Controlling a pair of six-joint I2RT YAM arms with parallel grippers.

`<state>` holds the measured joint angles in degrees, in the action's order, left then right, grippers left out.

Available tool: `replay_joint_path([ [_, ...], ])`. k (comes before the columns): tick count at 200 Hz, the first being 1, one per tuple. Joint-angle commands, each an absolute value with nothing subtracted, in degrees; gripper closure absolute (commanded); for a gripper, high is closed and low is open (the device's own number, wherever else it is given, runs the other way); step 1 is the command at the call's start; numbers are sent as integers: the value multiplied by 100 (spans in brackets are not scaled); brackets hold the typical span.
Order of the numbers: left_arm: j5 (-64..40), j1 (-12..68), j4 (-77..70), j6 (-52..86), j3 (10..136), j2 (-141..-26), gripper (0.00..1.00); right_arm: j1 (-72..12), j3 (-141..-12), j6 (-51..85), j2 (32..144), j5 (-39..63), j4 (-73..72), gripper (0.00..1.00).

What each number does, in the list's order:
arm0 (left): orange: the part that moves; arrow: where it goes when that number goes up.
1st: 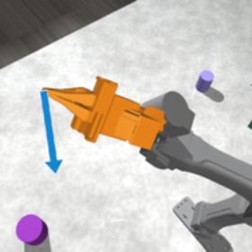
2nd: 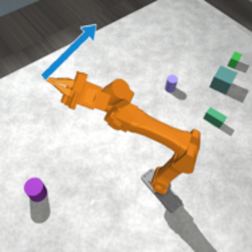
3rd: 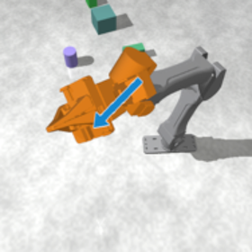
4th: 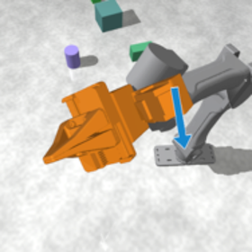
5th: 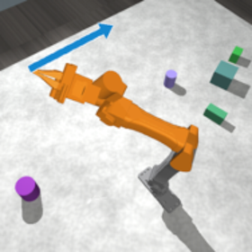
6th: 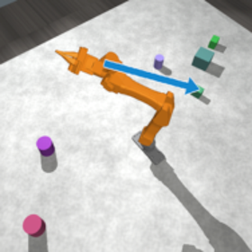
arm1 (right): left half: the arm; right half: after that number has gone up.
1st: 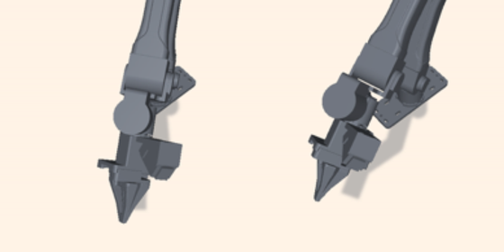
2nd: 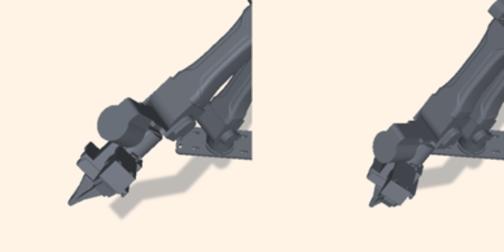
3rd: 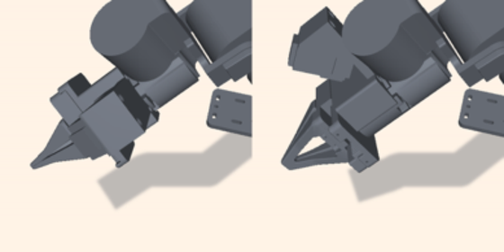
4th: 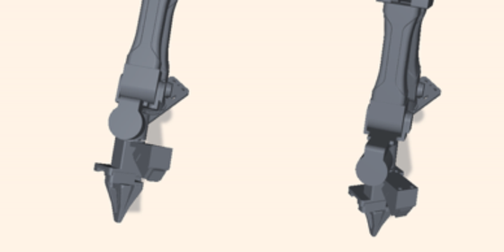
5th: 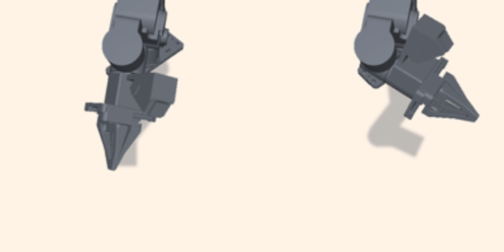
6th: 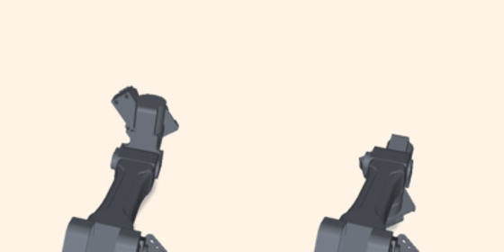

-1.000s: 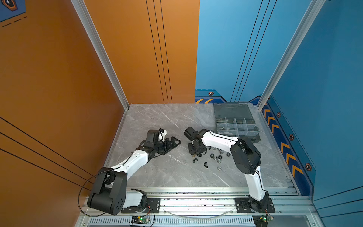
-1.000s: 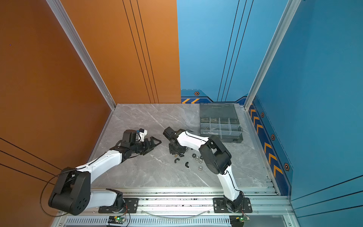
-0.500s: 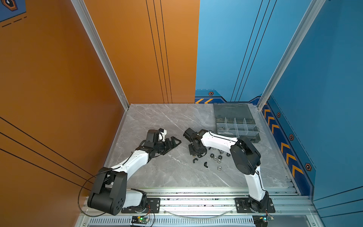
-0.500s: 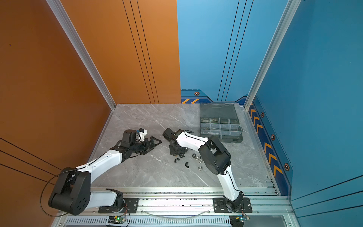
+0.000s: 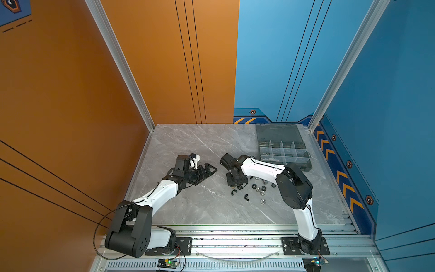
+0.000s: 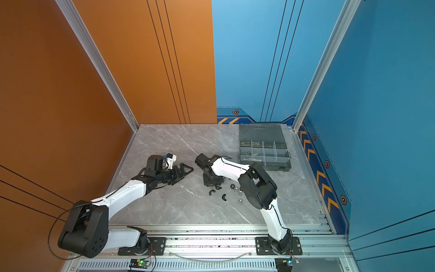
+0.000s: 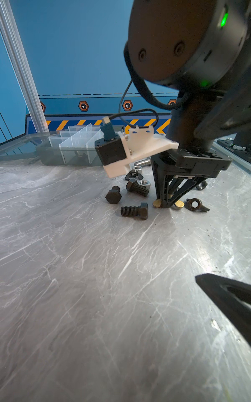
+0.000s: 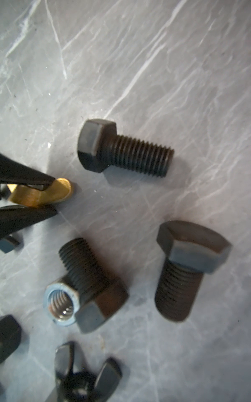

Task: Sort the screws and nuts into containers
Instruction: Pick up the nut from the center of the table, then place the nut into the container.

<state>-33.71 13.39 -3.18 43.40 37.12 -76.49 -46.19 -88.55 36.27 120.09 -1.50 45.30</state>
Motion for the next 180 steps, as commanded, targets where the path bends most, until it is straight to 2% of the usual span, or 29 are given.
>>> replay_joint_path([
  [1,-3489,1268,-389,4374,3646,-7623,2,-4418,-8625,3576,11653,57,4328,100],
  [48,-3562,1261,-495,4460,3654,-7607,2,-4052,-8682,2989,11136,944,4004,100],
  [87,-3570,1269,-510,4491,3701,-7585,2,-3171,-8879,2711,10769,1296,4021,100],
  [128,-3593,1285,-517,4505,3779,-7628,2,-2158,-9483,2432,10734,914,4271,100],
  [180,-3556,1392,-602,4557,3878,-7782,2,-1465,-10252,2193,11340,94,4495,100],
])
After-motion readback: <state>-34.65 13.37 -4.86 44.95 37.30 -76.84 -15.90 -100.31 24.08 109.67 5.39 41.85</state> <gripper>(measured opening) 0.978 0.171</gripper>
